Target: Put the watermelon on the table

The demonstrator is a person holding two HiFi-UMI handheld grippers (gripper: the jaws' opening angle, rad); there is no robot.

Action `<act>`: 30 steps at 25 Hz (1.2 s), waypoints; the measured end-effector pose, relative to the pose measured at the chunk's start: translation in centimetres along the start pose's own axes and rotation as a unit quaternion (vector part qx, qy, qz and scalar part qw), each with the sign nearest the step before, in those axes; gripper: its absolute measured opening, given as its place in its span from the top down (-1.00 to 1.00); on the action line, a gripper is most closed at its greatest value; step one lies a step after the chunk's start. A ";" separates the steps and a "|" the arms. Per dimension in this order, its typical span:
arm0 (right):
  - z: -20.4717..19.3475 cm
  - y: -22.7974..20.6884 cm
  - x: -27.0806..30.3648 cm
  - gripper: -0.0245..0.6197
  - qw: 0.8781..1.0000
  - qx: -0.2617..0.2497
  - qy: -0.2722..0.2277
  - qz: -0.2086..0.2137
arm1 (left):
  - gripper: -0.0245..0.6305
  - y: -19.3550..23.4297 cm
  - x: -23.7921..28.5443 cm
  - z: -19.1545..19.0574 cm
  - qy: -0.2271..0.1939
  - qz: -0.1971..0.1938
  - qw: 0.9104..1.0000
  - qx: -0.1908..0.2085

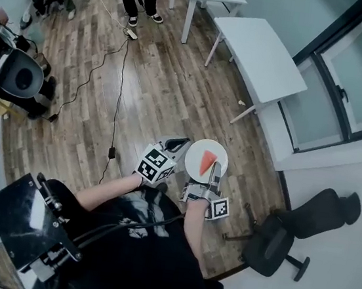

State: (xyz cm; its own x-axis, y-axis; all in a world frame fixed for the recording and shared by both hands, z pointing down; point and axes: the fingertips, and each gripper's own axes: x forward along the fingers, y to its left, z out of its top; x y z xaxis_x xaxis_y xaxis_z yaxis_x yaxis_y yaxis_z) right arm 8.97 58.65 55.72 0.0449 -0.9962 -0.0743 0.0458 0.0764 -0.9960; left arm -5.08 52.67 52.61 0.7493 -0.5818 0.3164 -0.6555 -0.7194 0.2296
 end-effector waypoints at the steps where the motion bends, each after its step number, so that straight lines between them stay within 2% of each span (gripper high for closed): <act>1: 0.4 -0.1 0.1 0.84 1.000 0.001 -0.001 0.000 | 0.91 -0.1 0.5 0.1 -0.001 -0.001 1.000 0.002; 4: 1.7 -0.8 0.5 0.83 1.000 -0.005 0.007 -0.011 | 0.91 -0.7 2.3 -0.1 -0.001 -0.001 1.000 0.002; 8: 3.0 -3.5 -0.4 0.84 0.999 0.026 -0.002 -0.035 | 0.91 -1.9 4.1 -3.4 0.053 -0.020 0.998 -0.018; 11: 3.0 -5.4 0.6 0.83 0.998 0.040 -0.006 -0.051 | 0.91 0.2 4.9 -4.5 0.071 -0.010 0.997 -0.032; 15: 3.9 -6.4 5.1 0.83 0.998 0.024 -0.002 -0.052 | 0.91 4.2 7.9 -2.4 0.051 -0.001 0.998 -0.023; 22: 5.0 -4.5 18.3 0.83 0.999 -0.001 0.014 -0.031 | 0.91 10.6 15.0 3.7 0.027 -0.009 0.999 -0.025; 27: 3.1 -2.9 26.2 0.83 1.000 0.004 0.019 0.004 | 0.91 16.7 19.5 5.4 0.040 -0.015 0.999 -0.032; 30: 3.9 -4.0 28.3 0.83 1.000 0.006 0.022 -0.009 | 0.91 18.5 22.6 5.8 0.050 -0.020 0.998 -0.031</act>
State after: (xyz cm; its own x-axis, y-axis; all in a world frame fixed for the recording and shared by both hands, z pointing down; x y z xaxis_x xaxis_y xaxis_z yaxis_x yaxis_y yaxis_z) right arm 13.98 30.34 57.85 0.0008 -0.9983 -0.0578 0.0585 0.0577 -0.9966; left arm 0.30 23.96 58.66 0.7637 -0.5107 0.3949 -0.6324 -0.7147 0.2987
